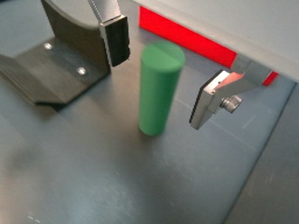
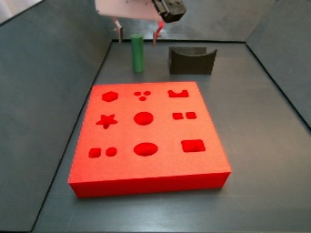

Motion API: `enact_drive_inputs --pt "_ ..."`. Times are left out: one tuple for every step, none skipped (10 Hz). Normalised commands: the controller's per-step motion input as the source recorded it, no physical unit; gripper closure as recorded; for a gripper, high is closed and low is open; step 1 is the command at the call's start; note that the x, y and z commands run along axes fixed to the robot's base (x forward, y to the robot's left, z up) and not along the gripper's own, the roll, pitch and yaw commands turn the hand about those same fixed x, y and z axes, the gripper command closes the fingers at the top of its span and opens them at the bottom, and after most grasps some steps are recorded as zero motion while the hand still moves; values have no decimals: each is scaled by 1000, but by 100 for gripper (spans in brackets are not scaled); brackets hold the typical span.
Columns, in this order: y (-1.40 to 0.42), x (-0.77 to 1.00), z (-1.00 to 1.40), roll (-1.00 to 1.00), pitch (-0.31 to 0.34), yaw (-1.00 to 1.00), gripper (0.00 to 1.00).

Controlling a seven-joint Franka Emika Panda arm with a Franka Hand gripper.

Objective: Pick up the round object. Move up. Place the round object on the fixture. Regrasp the round object. Move to above the board. Insert the round object.
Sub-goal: Pick up the round object.

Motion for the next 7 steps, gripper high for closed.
enact_drive_inputs --pt "0 -194 -483 86 -93 -34 0" --pt "-37 -186 -494 110 -97 -37 0" --pt "0 0 -20 0 0 -74 0" --pt "0 0 0 0 0 0 100" --pt "0 0 0 14 0 0 100" --pt "0 0 0 0 0 0 100" --pt "0 0 0 0 0 0 100"
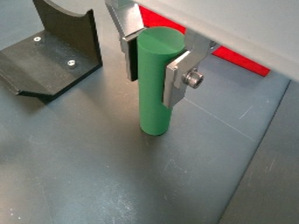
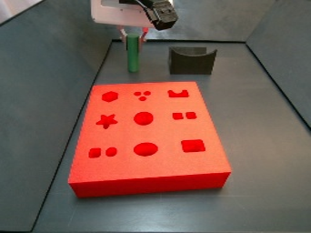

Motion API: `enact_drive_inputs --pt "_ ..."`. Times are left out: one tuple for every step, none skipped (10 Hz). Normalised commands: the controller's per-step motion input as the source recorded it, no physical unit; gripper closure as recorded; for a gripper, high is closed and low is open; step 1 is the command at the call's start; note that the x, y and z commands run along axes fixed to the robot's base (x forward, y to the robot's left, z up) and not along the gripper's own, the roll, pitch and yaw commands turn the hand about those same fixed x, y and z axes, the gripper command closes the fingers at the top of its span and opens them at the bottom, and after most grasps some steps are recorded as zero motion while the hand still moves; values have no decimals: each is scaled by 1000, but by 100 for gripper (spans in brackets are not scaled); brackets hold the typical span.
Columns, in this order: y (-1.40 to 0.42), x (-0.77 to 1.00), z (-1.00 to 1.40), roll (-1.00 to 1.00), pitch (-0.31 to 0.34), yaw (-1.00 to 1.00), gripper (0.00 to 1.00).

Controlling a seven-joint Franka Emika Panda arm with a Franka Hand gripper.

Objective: Pick up the round object. Move up. Place the round object on the fixture. Regrasp the round object. Move to above the board. Insert the round object.
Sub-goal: Pick up the round object, then move up.

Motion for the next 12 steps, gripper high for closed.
enact_drive_inputs --pt "0 0 0 0 0 0 100" --pt "0 0 0 0 0 0 100" --pt "0 0 0 0 0 0 100" --pt "0 0 0 0 0 0 100" --pt "0 0 0 0 0 0 100" --pt "0 0 0 0 0 0 100" --pt "0 0 0 0 0 0 100" --pt "0 0 0 0 0 0 100" --pt "0 0 0 0 0 0 100" --pt "0 0 833 0 0 0 100" --pt "15 9 770 -9 18 -43 100" --pt "6 -1 679 -36 32 -35 100"
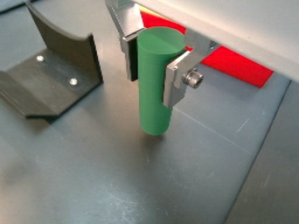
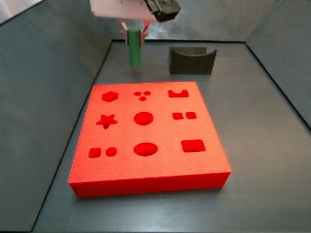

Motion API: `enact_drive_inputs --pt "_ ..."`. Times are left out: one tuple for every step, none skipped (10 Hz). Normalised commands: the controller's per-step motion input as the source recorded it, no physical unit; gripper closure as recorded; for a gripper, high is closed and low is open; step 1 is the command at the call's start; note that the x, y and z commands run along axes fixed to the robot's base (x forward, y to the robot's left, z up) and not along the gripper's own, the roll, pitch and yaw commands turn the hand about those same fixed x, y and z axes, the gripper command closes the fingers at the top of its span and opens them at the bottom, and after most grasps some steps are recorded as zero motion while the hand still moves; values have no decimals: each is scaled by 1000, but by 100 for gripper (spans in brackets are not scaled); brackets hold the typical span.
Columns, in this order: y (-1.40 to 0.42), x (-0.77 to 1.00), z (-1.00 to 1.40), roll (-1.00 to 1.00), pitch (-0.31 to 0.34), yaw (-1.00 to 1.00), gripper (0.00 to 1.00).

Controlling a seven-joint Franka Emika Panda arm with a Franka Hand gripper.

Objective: Pick up the round object. Move up. Place the round object on the fixture. Regrasp the round object. Move to above the board. Insert the round object.
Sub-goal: Move up, then place the round object on the fixture.

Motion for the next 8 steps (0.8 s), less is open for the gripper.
enact_drive_inputs --pt "5 -8 606 -57 36 -27 100" --pt "0 -17 453 -99 38 -19 100" --pt "2 -20 341 -122 37 -19 100" --pt "1 -23 191 -153 39 -22 100" --pt "0 0 1000 0 0 0 100" --pt "3 4 991 30 -6 4 100" --pt "-9 -13 897 4 13 7 100" --pt "-14 -15 798 -25 20 13 100"
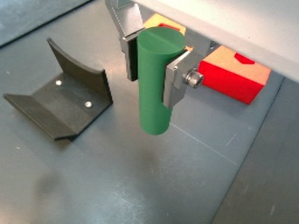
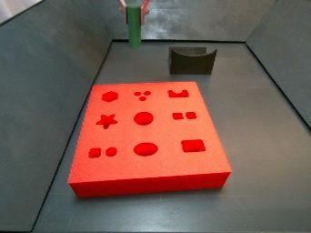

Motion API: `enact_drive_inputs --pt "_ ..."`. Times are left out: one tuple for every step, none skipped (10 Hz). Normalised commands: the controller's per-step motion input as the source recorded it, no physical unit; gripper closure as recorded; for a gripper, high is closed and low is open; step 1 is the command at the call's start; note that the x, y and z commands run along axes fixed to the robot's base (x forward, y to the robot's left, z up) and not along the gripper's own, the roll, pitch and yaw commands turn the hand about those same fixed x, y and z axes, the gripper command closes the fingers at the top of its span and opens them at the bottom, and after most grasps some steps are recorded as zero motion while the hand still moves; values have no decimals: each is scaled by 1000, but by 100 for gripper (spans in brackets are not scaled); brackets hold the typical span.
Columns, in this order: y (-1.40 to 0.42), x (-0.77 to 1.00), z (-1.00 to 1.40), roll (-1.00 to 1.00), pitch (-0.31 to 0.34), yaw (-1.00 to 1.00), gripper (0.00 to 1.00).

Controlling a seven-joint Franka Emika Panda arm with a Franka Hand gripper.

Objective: Pick up the round object. Move up. Place the round object on the fixture. Regrasp the round object. Move to above the board. Insert the round object.
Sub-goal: Place the round object on the fixture.

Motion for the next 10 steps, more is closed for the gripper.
enact_drive_inputs --pt "-14 -14 647 -66 31 16 100" --pt "-12 -14 567 -82 39 10 100" --pt "-7 -11 408 -108 48 -7 100" --pt "-4 -10 289 -123 54 -20 100" --pt "-2 -9 171 -134 56 -28 100" --pt "-499 1000 236 40 -98 450 100" --pt "-472 1000 183 83 -68 409 100" --pt "-418 1000 150 103 -29 345 100" --pt "-310 1000 106 100 17 234 100" --pt "-224 1000 62 102 58 133 100"
